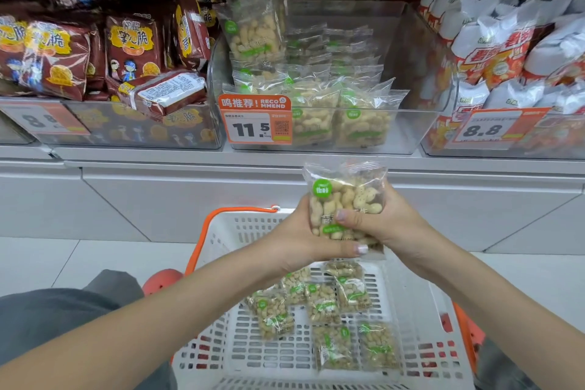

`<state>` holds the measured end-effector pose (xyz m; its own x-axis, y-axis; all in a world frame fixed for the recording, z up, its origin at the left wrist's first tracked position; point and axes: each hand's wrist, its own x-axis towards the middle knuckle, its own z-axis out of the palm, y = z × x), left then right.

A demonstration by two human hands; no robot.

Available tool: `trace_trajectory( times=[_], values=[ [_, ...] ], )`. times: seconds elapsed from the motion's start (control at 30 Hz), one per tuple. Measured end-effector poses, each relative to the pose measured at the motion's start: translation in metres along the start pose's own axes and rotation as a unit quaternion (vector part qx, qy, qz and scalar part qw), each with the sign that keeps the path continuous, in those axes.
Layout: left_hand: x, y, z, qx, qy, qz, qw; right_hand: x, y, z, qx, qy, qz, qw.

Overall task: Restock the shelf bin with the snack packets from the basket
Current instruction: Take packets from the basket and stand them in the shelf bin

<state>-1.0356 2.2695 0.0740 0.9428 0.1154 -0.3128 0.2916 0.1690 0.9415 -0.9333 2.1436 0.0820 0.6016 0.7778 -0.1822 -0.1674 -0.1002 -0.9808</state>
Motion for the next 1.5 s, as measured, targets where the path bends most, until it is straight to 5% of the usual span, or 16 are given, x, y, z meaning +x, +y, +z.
trace_trajectory(
  times=[0.3,0.6,0.8,0.97,1.13,1.5],
  values=[
    [-0.001,0.002,0.006,-0.064,-0.062,-0.011,0.996,0.001,-0.011,-0.005,-0.026,-0.006,0.001,1.0],
    [0.01,-0.007,-0.003,0.025,0.035,0.019,0.999,-0.001,-0.013,-0.005,-0.055,-0.037,0.012,0.998],
    [0.005,0.031,-0.009,0.069,0.071,0.068,0.993,0.001,-0.036,0.005,-0.073,0.025,-0.061,0.995],
    [0.002,0.097,-0.062,0.216,0.179,0.115,0.953,0.058,-0.103,0.008,-0.08,0.123,-0.141,0.979],
    [0.003,0.105,-0.107,0.494,0.175,-0.001,0.852,0.127,-0.139,0.029,-0.12,0.151,-0.178,0.965],
    [0.007,0.1,-0.114,0.501,0.146,-0.011,0.853,0.195,-0.122,0.079,-0.223,0.096,-0.092,0.966]
  ],
)
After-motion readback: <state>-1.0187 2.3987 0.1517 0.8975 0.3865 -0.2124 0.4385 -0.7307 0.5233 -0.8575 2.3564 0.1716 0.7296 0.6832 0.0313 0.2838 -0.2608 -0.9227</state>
